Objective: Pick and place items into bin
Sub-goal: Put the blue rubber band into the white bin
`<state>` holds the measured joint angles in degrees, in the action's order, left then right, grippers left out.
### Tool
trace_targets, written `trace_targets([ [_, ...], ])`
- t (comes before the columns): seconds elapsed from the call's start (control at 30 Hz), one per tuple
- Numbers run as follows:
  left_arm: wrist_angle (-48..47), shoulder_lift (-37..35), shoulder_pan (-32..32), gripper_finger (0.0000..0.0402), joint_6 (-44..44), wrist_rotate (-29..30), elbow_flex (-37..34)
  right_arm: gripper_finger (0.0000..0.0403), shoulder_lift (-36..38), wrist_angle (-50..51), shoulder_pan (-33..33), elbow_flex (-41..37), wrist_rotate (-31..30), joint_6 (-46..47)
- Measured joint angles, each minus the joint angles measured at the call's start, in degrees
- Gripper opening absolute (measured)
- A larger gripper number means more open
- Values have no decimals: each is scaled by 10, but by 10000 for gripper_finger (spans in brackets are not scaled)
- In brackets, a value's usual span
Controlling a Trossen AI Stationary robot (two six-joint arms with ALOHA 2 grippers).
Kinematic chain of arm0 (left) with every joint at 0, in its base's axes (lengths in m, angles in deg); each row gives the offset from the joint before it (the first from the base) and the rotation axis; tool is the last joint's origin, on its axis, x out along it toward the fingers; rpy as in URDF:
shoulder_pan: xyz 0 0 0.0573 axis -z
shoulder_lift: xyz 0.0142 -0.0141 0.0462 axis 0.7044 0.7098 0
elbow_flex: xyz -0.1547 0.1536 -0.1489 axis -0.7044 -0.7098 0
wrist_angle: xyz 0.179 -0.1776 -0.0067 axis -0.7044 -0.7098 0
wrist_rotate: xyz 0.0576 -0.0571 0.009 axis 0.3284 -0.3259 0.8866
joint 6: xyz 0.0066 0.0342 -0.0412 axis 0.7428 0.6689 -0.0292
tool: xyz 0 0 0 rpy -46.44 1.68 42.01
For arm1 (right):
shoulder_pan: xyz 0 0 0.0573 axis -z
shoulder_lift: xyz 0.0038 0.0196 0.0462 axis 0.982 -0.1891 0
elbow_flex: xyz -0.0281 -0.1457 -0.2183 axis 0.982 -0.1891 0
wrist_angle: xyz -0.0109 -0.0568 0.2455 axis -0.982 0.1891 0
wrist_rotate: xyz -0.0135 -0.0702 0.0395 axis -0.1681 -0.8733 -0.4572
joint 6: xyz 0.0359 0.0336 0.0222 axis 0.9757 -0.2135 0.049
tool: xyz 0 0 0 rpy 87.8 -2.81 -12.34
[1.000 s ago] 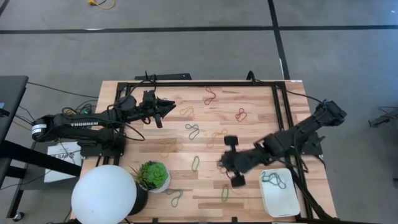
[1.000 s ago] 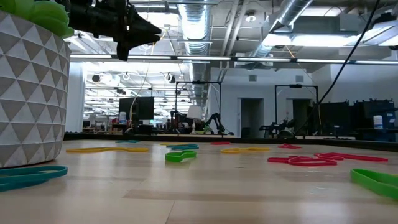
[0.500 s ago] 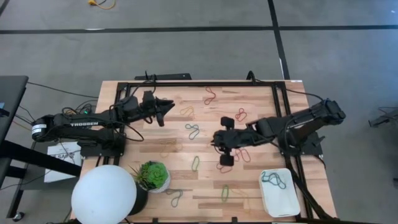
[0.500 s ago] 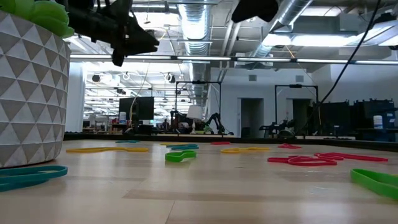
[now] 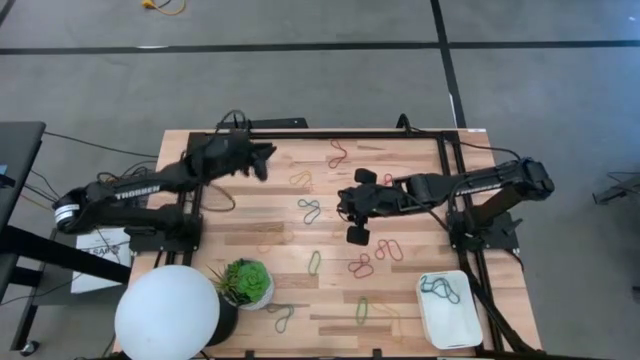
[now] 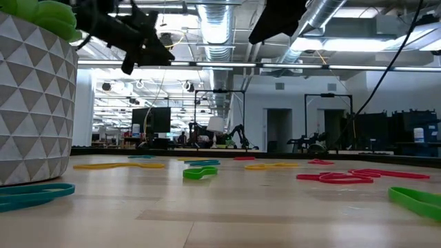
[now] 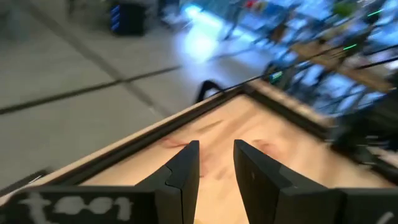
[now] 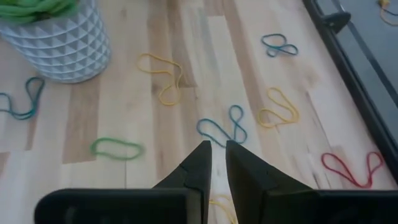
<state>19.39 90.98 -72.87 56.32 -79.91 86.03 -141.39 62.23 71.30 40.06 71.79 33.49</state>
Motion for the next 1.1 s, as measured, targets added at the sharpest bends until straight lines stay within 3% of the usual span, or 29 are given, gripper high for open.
trace_targets([
  [0.17, -216, 112, -60, 89, 11, 5, 141, 43, 0, 8, 6, 0, 0, 0],
  [0.27, -292, 196, -81, 89, 21, 6, 205, 43, 0, 18, 12, 0, 1, 7],
  [0.43, -365, 323, -96, 89, 7, -15, 268, 42, 0, 19, 23, 0, 0, 6],
  [0.6, -391, 412, -96, 89, 5, -13, 279, 42, 0, 19, 34, 0, 0, -12],
  [0.87, -402, 439, -102, 89, -11, 7, 280, 42, 0, 19, 47, 0, 0, -15],
  [1.03, -451, 439, -103, 89, -33, 77, 280, 42, 0, 19, 49, 0, 0, -15],
  [1.1, -458, 439, -104, 89, -37, 78, 280, 42, 0, 19, 49, 0, 0, -15],
])
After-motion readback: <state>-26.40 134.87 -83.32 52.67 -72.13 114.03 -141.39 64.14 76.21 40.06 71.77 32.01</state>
